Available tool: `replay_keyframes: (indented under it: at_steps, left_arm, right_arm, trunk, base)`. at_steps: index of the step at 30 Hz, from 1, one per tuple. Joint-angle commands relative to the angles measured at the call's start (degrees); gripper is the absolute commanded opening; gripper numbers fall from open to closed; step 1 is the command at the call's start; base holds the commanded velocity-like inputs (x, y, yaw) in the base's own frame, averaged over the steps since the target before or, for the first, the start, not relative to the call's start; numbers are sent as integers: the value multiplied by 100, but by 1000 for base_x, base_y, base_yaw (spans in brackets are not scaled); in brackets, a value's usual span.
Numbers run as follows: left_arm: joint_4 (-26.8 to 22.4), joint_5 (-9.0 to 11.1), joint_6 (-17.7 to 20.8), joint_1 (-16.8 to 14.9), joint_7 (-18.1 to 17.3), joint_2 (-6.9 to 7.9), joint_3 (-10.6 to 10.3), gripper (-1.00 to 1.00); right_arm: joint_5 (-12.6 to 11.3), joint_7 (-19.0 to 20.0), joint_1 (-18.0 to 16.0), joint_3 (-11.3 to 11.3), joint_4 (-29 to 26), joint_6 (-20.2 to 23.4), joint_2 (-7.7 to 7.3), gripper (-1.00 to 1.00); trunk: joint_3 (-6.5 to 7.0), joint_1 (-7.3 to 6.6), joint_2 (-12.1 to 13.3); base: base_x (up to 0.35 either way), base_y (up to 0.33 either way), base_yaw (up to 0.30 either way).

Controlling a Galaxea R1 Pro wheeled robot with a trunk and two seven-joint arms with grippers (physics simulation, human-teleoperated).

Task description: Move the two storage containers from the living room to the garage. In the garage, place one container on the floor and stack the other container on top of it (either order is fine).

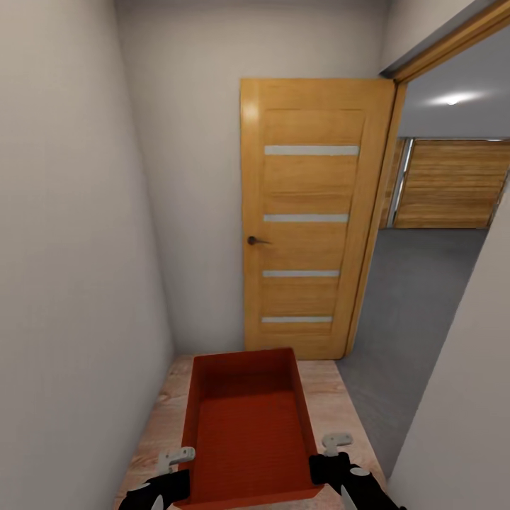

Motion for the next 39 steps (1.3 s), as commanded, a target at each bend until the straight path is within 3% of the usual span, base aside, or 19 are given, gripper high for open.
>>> replay_keyframes:
  at_steps: [1,39]
  left_arm:
    - [-20,-207,-340,3,146,110,1,-100]
    - [-19,-207,-340,3,146,110,1,-100]
  right_arm:
    - [-181,191,-10,-21,-1,39,-4,-100]
    - [-181,199,-5,-21,-1,37,-4,-100]
  trunk:
    - [-10,5,-8]
    - [-10,5,-8]
  base:
    - [327,0,0]
    - [327,0,0]
